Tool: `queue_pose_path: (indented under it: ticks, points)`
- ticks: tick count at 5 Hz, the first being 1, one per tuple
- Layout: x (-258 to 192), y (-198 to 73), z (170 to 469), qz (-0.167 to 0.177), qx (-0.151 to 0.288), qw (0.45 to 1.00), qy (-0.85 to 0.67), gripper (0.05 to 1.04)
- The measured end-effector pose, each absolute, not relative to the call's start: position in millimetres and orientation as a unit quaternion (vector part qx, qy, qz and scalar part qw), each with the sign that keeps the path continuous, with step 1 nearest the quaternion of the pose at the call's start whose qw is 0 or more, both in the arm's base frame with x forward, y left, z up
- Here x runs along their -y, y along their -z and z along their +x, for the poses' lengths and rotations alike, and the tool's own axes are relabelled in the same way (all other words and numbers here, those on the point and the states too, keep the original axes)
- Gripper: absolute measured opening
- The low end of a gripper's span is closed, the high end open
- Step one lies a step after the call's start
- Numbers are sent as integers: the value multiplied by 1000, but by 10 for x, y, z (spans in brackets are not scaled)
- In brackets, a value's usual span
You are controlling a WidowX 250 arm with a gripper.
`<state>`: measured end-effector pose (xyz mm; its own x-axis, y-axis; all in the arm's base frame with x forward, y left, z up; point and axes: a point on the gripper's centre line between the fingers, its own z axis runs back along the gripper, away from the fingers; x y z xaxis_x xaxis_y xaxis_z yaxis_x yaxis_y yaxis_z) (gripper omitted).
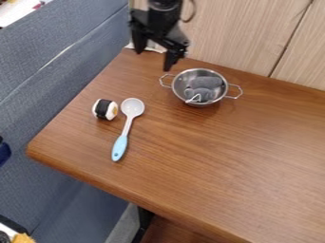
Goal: Move the sushi on the right side of the table
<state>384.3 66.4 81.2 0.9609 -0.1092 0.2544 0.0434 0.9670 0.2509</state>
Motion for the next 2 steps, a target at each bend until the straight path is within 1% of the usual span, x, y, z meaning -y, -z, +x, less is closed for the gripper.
queue_pose_path:
  ticks: [1,2]
  points:
    - [-953,-651,3633,95,108,989,-10,1001]
    - [-1131,-497,3440,52,97,993,-48,1001]
